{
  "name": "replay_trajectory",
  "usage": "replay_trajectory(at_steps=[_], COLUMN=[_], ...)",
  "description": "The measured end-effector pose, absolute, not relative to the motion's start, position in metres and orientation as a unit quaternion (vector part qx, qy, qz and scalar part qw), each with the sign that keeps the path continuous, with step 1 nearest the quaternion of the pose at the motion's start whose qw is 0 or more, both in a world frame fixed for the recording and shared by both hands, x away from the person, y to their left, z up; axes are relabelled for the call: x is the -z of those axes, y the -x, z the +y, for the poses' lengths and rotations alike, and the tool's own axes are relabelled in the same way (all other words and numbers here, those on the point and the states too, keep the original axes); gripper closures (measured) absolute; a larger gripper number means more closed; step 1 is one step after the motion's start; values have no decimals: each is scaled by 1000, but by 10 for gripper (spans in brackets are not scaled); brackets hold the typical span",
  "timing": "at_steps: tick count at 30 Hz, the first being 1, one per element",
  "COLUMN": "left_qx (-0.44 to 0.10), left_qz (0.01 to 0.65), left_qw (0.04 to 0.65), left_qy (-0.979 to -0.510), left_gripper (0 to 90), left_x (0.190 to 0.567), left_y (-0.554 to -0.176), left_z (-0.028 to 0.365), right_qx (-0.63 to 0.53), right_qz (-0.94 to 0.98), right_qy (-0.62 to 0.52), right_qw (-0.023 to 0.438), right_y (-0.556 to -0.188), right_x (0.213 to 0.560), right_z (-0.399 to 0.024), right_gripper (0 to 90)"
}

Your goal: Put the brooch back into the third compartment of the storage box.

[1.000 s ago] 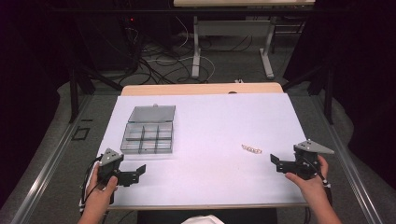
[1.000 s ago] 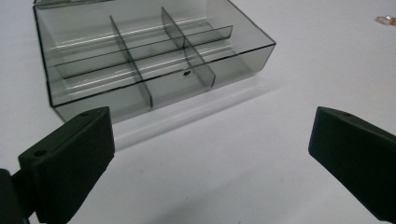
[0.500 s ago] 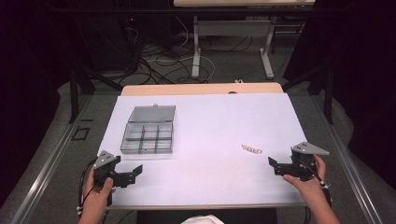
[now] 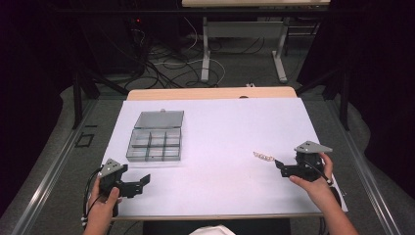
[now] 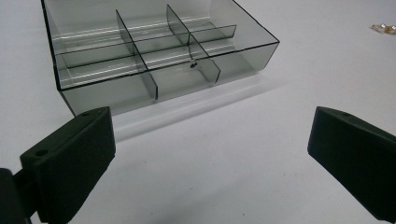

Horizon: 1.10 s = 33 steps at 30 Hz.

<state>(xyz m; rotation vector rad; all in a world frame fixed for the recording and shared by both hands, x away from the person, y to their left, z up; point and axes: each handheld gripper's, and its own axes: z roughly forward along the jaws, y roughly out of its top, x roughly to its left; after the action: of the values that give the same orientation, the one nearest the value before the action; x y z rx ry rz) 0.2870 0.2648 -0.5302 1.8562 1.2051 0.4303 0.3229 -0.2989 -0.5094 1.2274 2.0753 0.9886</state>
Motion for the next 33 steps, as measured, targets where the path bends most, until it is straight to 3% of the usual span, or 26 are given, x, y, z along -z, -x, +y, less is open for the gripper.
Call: replay_trajectory(at_steps=[3, 16, 33], left_qx=[-170, -171, -171], left_qz=[483, 483, 482], left_qw=[430, 426, 429], left_qy=[-744, -745, -745], left_gripper=[11, 14, 14], left_x=[530, 531, 531], left_y=[-287, -287, -287], left_z=[265, 266, 266], right_qx=[-362, -335, -277], right_qz=[773, 798, 848], right_qy=[-449, -421, -365], right_qw=[265, 271, 267], right_y=[-327, -344, -360], right_x=[507, 494, 492], right_z=[-297, -286, -264], right_gripper=[149, 152, 240])
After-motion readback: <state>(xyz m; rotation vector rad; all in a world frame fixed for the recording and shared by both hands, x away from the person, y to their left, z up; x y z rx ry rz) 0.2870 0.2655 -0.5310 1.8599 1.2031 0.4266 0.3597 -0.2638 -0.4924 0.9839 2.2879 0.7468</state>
